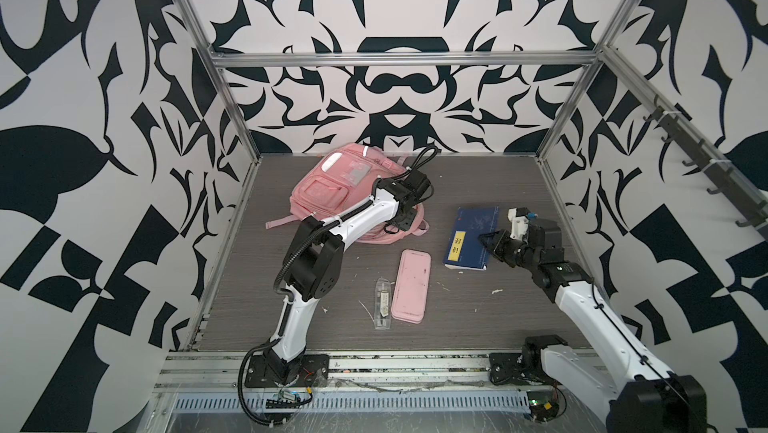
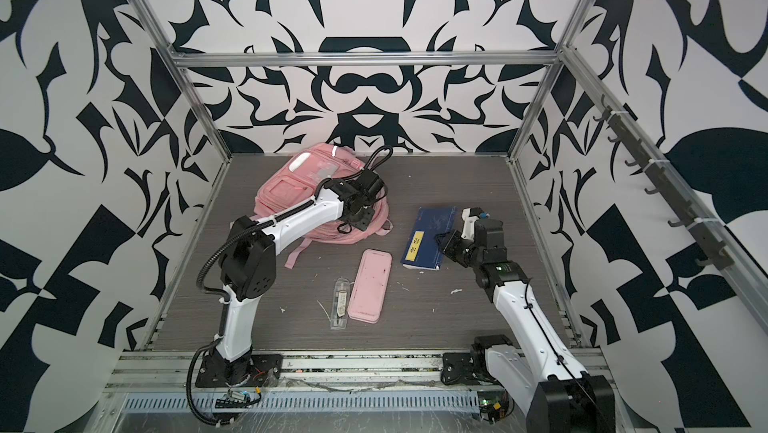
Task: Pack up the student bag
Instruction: 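Lift the blue book with the right gripper while left reopens the backpack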
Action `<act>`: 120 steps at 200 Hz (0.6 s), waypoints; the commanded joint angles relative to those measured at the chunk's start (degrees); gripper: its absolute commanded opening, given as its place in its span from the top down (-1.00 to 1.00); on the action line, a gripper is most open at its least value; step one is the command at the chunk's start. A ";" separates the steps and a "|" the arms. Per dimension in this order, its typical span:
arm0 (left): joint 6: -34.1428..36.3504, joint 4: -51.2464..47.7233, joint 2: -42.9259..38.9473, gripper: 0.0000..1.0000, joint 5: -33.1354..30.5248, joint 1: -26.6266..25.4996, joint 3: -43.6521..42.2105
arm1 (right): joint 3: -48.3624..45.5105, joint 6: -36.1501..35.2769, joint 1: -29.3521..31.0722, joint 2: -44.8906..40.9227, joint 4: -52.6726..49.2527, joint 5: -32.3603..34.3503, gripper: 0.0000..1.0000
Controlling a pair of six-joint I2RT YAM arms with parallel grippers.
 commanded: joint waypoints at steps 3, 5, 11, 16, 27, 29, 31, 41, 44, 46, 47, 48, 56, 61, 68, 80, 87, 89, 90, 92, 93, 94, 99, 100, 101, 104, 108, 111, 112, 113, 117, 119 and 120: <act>0.46 -1.69 2.19 0.07 -0.39 0.60 1.60 | -0.19 0.32 -0.13 -1.85 3.52 -1.17 1.00; 0.49 -1.71 2.33 0.07 -0.39 0.61 1.74 | -0.21 0.32 -0.14 -1.81 3.55 -1.17 1.00; 0.61 -2.03 2.76 0.09 -0.39 0.62 2.33 | -0.28 0.33 -0.20 -1.92 3.57 -1.17 1.00; 0.67 -2.23 3.12 0.12 -0.41 0.62 2.84 | -0.28 0.39 -0.12 -1.94 3.57 -1.24 1.00; 0.85 -2.27 3.78 0.16 -0.53 0.70 3.69 | -0.45 0.45 -0.19 -2.01 3.61 -1.25 1.00; 0.85 -2.29 3.87 0.16 -0.56 0.70 3.78 | -0.45 0.47 -0.18 -2.03 3.60 -1.28 1.00; 0.98 -2.27 4.02 0.17 -0.56 0.71 3.85 | -0.45 0.49 -0.18 -2.03 3.58 -1.30 1.00; 1.10 -2.42 4.71 0.19 -0.53 0.86 4.74 | -0.62 0.48 -0.18 -2.12 3.67 -1.34 1.00; 1.13 -2.49 4.94 0.20 -0.56 0.92 4.96 | -0.63 0.55 -0.13 -2.12 3.69 -1.34 1.00; 1.12 -2.59 5.13 0.20 -0.56 0.96 5.15 | -0.70 0.56 -0.12 -2.19 3.66 -1.34 1.00; 1.12 -2.60 5.22 0.20 -0.56 0.96 5.23 | -0.71 0.53 -0.16 -2.20 3.66 -1.39 1.00; 1.16 -2.66 5.30 0.20 -0.56 0.97 5.31 | -0.71 0.56 -0.14 -2.20 3.75 -1.36 1.00; 1.29 -2.88 6.02 0.21 -0.56 1.14 6.17 | -0.76 0.57 -0.16 -2.21 3.79 -1.34 1.00; 1.35 -3.10 6.32 0.22 -0.55 1.22 6.53 | -0.80 0.59 -0.12 -2.28 3.87 -1.39 1.00; 1.38 -3.35 6.78 0.24 -0.56 1.32 7.07 | -0.89 0.59 -0.17 -2.30 3.91 -1.43 1.00; 1.39 -3.50 7.19 0.34 -0.48 1.32 7.56 | -1.03 0.63 -0.20 -2.43 3.91 -1.52 1.00; 1.39 -3.45 7.24 0.43 -0.45 1.37 7.68 | -1.05 0.54 -0.20 -2.55 3.87 -1.52 1.00; 1.38 -3.49 7.24 0.46 -0.40 1.40 7.68 | -1.13 0.58 -0.20 -2.51 3.86 -1.52 1.00; 1.38 -3.49 7.24 0.48 -0.44 1.40 7.68 | -1.14 0.63 -0.16 -2.54 3.85 -1.52 1.00; 1.38 -3.50 7.24 0.52 -0.40 1.41 7.74 | -1.15 0.55 -0.15 -2.62 3.81 -1.52 1.00; 1.38 -3.50 7.24 0.54 -0.39 1.41 7.71 | -1.20 0.53 -0.13 -2.59 3.78 -1.52 1.00; 1.42 -3.50 7.24 0.57 -0.39 1.41 7.74 | -1.22 0.56 -0.13 -2.62 3.76 -1.52 1.00; 1.46 -3.54 7.24 0.71 -0.37 1.41 7.96 | -1.20 0.54 -0.20 -2.65 3.75 -1.52 1.00; 1.46 -3.56 7.24 0.74 -0.42 1.41 8.00 | -1.18 0.52 -0.20 -2.69 3.79 -1.52 1.00; 1.46 -3.62 7.24 0.76 -0.45 1.41 8.06 | -1.26 0.55 -0.20 -2.67 3.81 -1.52 1.00; 1.51 -3.73 7.28 0.84 -0.54 1.41 8.14 | -1.31 0.58 -0.21 -2.72 3.83 -1.52 1.00; 1.57 -3.87 7.24 0.94 -0.57 1.41 8.40 | -1.41 0.58 -0.15 -2.69 3.79 -1.52 1.00; 1.64 -4.01 7.24 1.00 -0.79 1.40 8.61 | -1.41 0.53 -0.18 -2.72 3.75 -1.56 1.00; 1.64 -4.10 7.24 1.00 -0.81 1.40 8.76 | -1.42 0.56 -0.19 -2.73 3.79 -1.54 1.00; 1.64 -4.15 7.24 1.00 -0.86 1.41 8.88 | -1.42 0.56 -0.19 -2.73 3.79 -1.54 1.00; 1.85 -4.47 7.31 1.00 -1.13 1.41 9.30 | -1.40 0.62 -0.14 -2.74 3.91 -1.52 1.00; 1.83 -4.58 7.32 1.00 -1.28 1.41 9.56 | -1.42 0.60 -0.19 -2.69 3.92 -1.52 1.00; 1.86 -4.70 7.28 1.00 -1.27 1.41 9.72 | -1.42 0.59 -0.20 -2.67 3.87 -1.56 1.00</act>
